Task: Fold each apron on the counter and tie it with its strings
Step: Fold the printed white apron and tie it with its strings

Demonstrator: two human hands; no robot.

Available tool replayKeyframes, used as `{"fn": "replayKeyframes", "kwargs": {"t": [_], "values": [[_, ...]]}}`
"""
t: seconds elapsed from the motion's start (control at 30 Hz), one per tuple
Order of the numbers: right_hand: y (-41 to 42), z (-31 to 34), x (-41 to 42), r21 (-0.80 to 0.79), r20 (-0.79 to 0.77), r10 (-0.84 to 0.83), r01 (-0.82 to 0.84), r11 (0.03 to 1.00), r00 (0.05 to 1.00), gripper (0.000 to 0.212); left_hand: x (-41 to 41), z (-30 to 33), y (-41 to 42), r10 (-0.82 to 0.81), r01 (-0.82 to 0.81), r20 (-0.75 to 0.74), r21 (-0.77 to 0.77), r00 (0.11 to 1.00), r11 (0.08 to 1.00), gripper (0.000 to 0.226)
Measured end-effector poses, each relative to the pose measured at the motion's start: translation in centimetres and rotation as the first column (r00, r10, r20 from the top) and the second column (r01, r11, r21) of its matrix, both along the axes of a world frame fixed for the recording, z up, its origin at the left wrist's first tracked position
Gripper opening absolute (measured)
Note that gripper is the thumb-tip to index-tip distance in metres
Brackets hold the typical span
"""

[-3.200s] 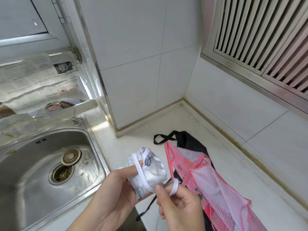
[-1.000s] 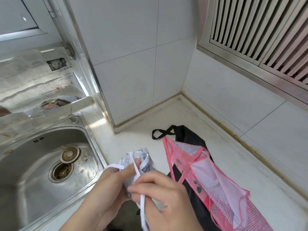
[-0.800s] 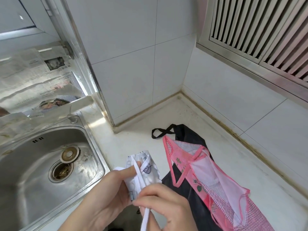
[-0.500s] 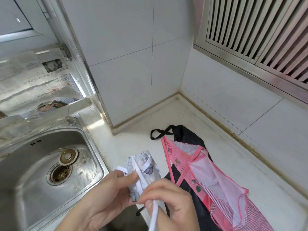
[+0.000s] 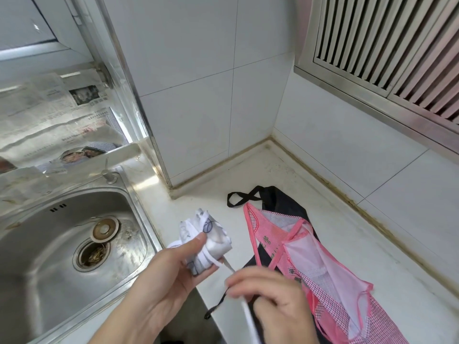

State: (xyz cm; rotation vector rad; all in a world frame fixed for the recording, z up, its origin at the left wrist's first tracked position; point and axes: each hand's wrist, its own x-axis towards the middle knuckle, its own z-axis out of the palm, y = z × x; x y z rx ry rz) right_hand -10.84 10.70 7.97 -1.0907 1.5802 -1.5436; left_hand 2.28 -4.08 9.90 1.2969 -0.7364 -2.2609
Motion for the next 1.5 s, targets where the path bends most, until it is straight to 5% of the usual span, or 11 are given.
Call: {"fn": "replayKeyframes", "kwargs": {"t": [0.03, 0.13, 0.3, 0.53, 0.83, 1.0, 1.1, 1.13, 1.2, 1.27, 1.5], "values": [[0.2, -0.4, -0.3, 0.046, 0.102, -0.119, 0.114, 0.992, 0.988, 0.029, 0.1, 0.1, 0.0, 0.023, -0.023, -0.002, 0.027, 1.0, 0.999, 0.033], [0.2, -1.0, -0.5, 0.229, -0.022, -0.266, 0.264, 0.937, 0.964, 0.036, 0.0, 0.2, 0.2, 0.031, -0.027, -0.049, 0.076, 0.998, 0.997, 0.034], [-1.7, 0.0, 0.6, 0.356, 0.133, 0.097, -0.139, 0.924, 0.986, 0.038, -0.3, 0.0, 1.3, -0.087, 0.087, -0.06, 0.0, 0.994, 0.996, 0.034], [-2.5, -0.4, 1.3, 0.469, -0.058, 0.122, -0.081, 0.88, 0.991, 0.02, 0.0, -0.2, 1.7, -0.172, 0.173, 0.019, -0.082, 0.985, 0.981, 0.037], [-2.6, -1.5, 1.5, 0.364, 0.13, -0.048, -0.002, 0.932, 0.99, 0.028, 0.6, -1.8, 2.1, -0.248, 0.235, 0.098, 0.131, 0.964, 0.963, 0.047], [-3.2, -3.3, 1.2, 0.426, 0.189, -0.184, 0.088, 0.9, 0.964, 0.036, 1.0, -3.4, 2.7, -0.54, 0.61, 0.566, 0.082, 0.622, 0.788, 0.085], [-3.3, -5.0, 1.0, 0.52, 0.131, -0.226, 0.127, 0.845, 0.965, 0.043, 1.8, -5.2, 3.2, -0.194, 0.783, 0.914, -0.18, 0.357, 0.595, 0.066], [-3.3, -5.6, 1.1, 0.542, 0.138, -0.243, 0.132, 0.83, 0.96, 0.043, 1.9, -5.7, 3.4, -0.062, 0.827, 0.938, -0.269, 0.342, 0.493, 0.051], [-3.5, -6.8, 1.1, 0.585, 0.168, -0.249, 0.107, 0.804, 0.954, 0.037, 1.8, -6.5, 3.3, -0.038, 0.801, 0.841, -0.498, 0.539, 0.333, 0.014], [-3.8, -8.0, 1.2, 0.64, 0.21, -0.226, 0.041, 0.767, 0.951, 0.031, 1.2, -7.1, 3.1, -0.182, 0.776, 0.758, -0.583, 0.626, 0.241, 0.023], [-3.6, -12.1, 0.9, 0.733, 0.422, -0.29, -0.135, 0.667, 0.859, 0.025, 0.7, -12.2, 2.7, -0.321, 0.853, 0.794, -0.439, 0.516, 0.283, 0.038]]}}
